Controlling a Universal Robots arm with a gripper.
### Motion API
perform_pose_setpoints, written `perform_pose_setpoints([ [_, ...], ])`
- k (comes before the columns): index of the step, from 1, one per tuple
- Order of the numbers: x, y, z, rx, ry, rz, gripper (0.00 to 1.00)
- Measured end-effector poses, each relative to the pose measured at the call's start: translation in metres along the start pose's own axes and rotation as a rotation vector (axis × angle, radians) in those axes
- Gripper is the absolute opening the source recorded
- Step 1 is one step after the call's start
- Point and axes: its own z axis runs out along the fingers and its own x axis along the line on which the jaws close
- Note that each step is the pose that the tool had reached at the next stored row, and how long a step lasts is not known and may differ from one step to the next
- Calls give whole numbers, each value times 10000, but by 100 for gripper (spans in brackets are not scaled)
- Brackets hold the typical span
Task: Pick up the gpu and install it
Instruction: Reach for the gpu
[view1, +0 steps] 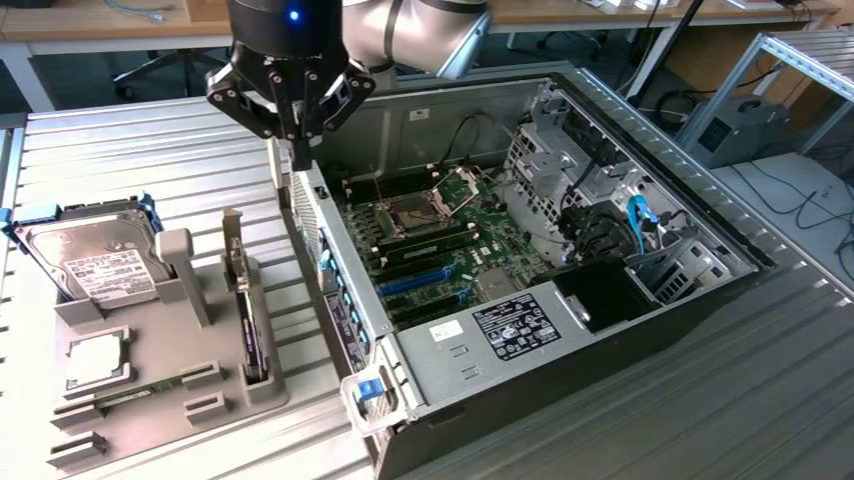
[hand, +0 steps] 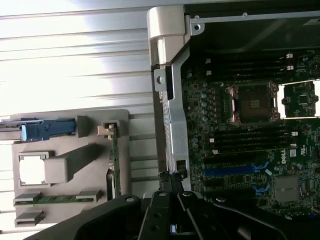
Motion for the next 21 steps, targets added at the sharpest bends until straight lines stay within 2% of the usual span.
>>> perform_pose_setpoints([
  [21, 231, -197, 12, 1, 0, 1, 11],
])
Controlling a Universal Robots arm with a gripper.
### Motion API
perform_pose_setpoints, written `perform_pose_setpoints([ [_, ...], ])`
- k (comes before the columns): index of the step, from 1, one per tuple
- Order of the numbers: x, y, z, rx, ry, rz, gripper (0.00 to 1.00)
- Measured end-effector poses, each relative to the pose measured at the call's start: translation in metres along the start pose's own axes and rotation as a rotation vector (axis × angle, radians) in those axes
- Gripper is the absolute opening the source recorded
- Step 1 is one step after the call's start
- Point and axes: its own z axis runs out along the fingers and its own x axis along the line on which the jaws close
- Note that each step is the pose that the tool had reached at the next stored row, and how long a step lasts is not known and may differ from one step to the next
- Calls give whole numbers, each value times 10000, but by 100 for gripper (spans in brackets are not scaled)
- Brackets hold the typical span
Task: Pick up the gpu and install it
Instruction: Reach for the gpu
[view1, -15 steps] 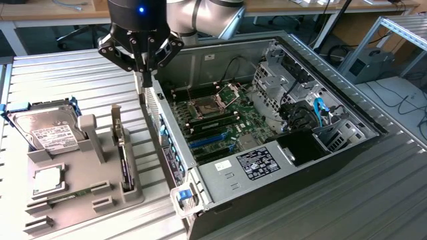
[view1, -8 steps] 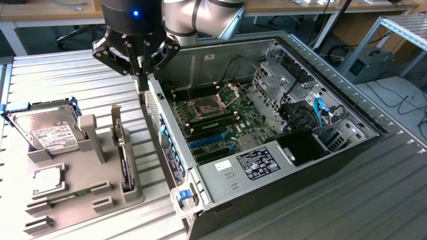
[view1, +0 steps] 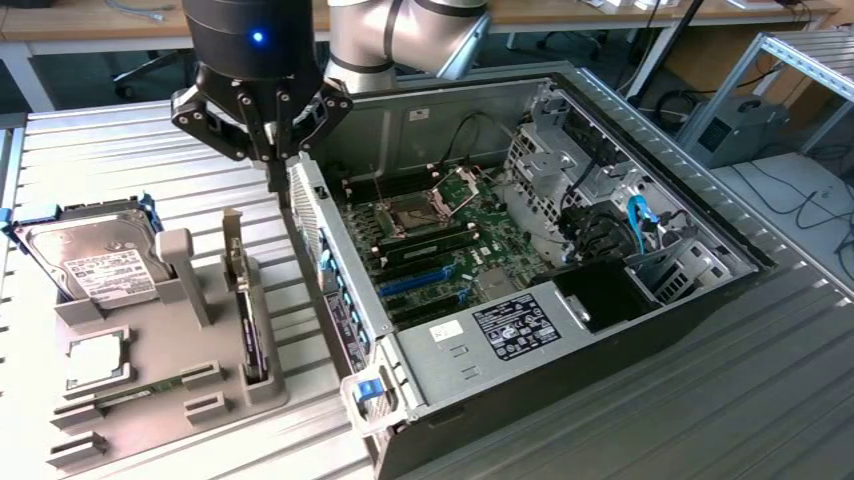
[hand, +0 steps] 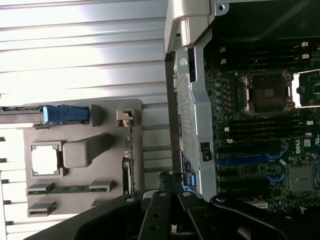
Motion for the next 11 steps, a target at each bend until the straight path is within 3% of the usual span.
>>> perform_pose_setpoints([
  [11, 85, -120, 6, -1, -1, -3, 11],
])
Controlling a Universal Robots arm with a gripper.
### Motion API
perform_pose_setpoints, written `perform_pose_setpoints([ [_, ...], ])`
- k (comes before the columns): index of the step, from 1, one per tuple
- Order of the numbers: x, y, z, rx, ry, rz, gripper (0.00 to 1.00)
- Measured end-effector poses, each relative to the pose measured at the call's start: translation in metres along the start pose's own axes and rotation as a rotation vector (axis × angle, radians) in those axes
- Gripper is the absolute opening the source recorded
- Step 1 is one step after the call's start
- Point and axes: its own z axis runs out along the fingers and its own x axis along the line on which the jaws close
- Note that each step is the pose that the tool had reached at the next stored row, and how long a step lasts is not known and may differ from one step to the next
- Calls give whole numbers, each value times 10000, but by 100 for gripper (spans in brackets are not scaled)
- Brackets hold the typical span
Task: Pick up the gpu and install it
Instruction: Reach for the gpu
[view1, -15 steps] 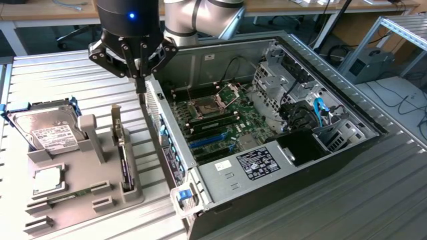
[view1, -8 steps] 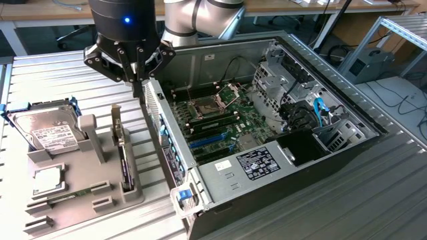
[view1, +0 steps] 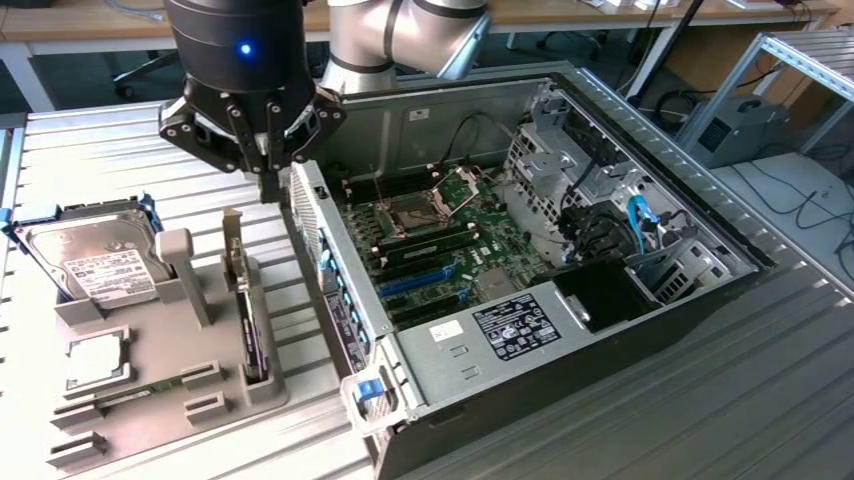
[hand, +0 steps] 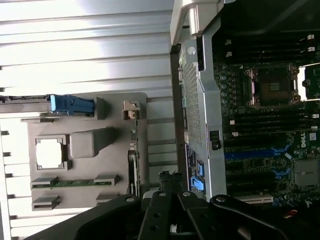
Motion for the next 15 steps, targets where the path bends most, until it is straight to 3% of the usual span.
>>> perform_pose_setpoints([
  [5, 38, -104, 2, 1, 1, 1, 11],
  [15, 94, -234, 6, 1, 1, 2, 11],
])
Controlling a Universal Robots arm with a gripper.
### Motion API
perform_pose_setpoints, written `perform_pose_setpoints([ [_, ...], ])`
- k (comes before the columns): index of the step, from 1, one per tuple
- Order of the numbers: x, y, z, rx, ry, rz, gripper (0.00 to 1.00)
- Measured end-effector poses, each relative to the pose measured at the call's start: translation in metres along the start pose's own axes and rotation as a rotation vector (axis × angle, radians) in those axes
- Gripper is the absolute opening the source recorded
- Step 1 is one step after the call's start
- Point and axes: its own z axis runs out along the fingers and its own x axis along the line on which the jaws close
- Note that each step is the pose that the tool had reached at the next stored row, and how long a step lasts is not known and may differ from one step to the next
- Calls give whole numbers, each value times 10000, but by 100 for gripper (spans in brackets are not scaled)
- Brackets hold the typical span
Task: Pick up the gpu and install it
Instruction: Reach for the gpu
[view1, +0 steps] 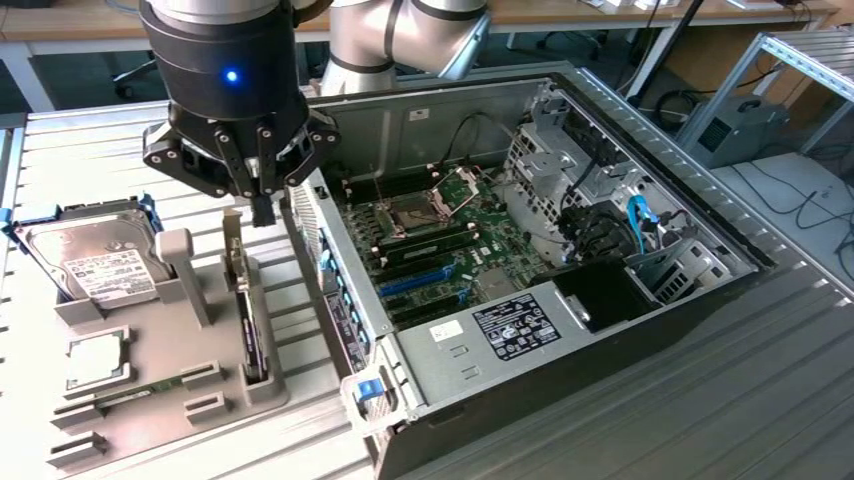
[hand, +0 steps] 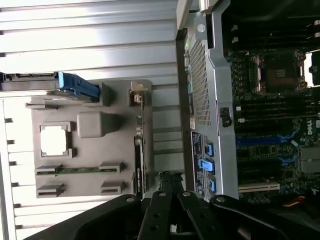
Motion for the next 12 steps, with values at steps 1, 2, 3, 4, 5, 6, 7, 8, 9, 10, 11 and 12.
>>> perform_pose_setpoints([
  [1, 6, -15, 1, -1, -1, -1, 11],
  [2, 12, -28, 2, -1, -1, -1, 11],
  [3, 16, -39, 2, -1, -1, -1, 11],
  [4, 19, -50, 3, -1, -1, -1, 11],
  [5, 25, -60, 3, 0, 0, 0, 11],
  [6, 32, -71, 4, -1, -1, 1, 11],
  [7, 39, -81, 5, 0, -1, 1, 11],
  [8, 45, -93, 5, 0, 0, -1, 11],
  [9, 50, -105, 5, 0, 0, -2, 11],
  [10, 55, -118, 6, 0, 0, -1, 11],
  [11, 60, -135, 7, 0, 0, -1, 11],
  [12, 64, -145, 8, 0, -1, -1, 11],
])
